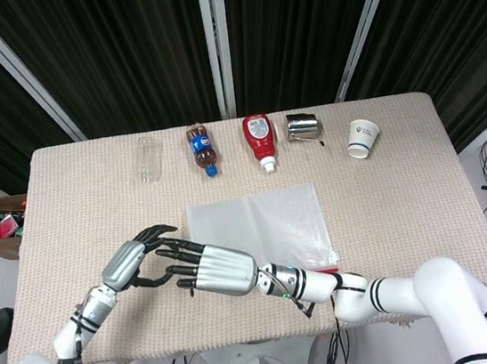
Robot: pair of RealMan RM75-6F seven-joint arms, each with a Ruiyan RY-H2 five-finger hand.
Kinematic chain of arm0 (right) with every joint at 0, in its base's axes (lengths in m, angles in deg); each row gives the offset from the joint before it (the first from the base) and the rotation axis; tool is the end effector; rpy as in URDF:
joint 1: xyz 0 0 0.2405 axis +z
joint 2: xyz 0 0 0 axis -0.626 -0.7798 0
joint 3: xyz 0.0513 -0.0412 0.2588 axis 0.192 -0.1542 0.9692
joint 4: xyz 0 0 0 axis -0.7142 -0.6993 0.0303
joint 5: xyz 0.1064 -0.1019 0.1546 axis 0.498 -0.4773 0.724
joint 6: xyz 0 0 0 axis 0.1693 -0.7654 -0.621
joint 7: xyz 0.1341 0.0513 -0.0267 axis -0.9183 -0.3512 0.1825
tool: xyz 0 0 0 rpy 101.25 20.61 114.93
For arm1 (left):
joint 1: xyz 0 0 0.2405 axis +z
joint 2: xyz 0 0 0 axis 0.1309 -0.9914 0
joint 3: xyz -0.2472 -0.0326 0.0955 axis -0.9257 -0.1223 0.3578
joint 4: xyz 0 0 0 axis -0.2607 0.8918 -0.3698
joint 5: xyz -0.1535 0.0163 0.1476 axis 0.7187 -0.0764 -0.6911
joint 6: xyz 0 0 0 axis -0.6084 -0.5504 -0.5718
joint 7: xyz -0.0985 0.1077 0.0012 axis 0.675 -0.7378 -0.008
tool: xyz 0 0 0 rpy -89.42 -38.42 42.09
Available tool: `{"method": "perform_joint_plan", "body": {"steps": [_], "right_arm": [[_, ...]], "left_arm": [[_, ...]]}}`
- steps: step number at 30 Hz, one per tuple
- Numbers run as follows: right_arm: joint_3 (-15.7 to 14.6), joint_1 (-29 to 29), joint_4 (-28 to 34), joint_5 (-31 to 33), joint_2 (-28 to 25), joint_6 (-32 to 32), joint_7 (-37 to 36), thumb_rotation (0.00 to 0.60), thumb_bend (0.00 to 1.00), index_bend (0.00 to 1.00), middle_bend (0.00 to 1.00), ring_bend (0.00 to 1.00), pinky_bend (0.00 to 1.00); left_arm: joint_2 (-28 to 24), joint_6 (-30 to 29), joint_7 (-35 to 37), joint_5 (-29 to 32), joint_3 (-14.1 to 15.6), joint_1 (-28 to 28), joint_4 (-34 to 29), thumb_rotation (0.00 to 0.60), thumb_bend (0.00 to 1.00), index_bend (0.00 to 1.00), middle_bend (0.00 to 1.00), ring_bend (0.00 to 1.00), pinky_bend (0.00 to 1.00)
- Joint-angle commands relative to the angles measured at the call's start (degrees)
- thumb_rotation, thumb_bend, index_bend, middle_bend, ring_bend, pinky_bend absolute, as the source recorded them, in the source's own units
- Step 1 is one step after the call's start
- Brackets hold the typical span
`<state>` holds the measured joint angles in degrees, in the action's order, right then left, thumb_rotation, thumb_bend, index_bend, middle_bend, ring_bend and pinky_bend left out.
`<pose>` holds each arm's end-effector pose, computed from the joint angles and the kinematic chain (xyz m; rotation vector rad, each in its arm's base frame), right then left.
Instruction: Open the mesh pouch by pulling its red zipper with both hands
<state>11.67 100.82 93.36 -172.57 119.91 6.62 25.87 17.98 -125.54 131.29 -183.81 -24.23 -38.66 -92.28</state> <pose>0.0107 -0.3093 -0.0761 2.2824 -0.1823 1.7512 -0.2379 0.3045 0.0059 -1.8389 -1.4291 -1.4414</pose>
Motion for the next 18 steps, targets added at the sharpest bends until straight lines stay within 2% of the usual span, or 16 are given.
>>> {"method": "perform_joint_plan", "body": {"steps": [1, 7, 13, 18], "right_arm": [[0.4, 0.0, -0.2, 0.2, -0.1, -0.2, -0.5, 0.600, 0.48, 0.94, 0.28, 0.00, 0.00], [0.6, -0.1, -0.7, 0.5, -0.2, -0.3, -1.6, 0.600, 0.48, 0.94, 0.28, 0.00, 0.00], [0.6, 0.0, -1.2, 0.5, -0.1, -0.3, -2.4, 0.600, 0.48, 0.94, 0.28, 0.00, 0.00], [0.7, 0.1, -1.5, 0.5, 0.0, -0.6, -3.1, 0.600, 0.48, 0.94, 0.28, 0.00, 0.00]], "left_arm": [[1.8, -0.3, 1.5, -0.5, 0.7, -1.5, 1.6, 0.600, 0.27, 0.38, 0.13, 0.10, 0.14], [3.0, -2.2, 1.1, -1.5, 2.0, -2.4, 1.7, 0.600, 0.27, 0.37, 0.13, 0.10, 0.14], [4.6, -5.1, -0.2, -1.4, 1.5, -3.0, 1.5, 0.600, 0.27, 0.34, 0.13, 0.10, 0.14], [5.2, -5.2, -0.2, -1.8, 2.0, -4.3, 1.3, 0.600, 0.27, 0.36, 0.13, 0.10, 0.14]]}}
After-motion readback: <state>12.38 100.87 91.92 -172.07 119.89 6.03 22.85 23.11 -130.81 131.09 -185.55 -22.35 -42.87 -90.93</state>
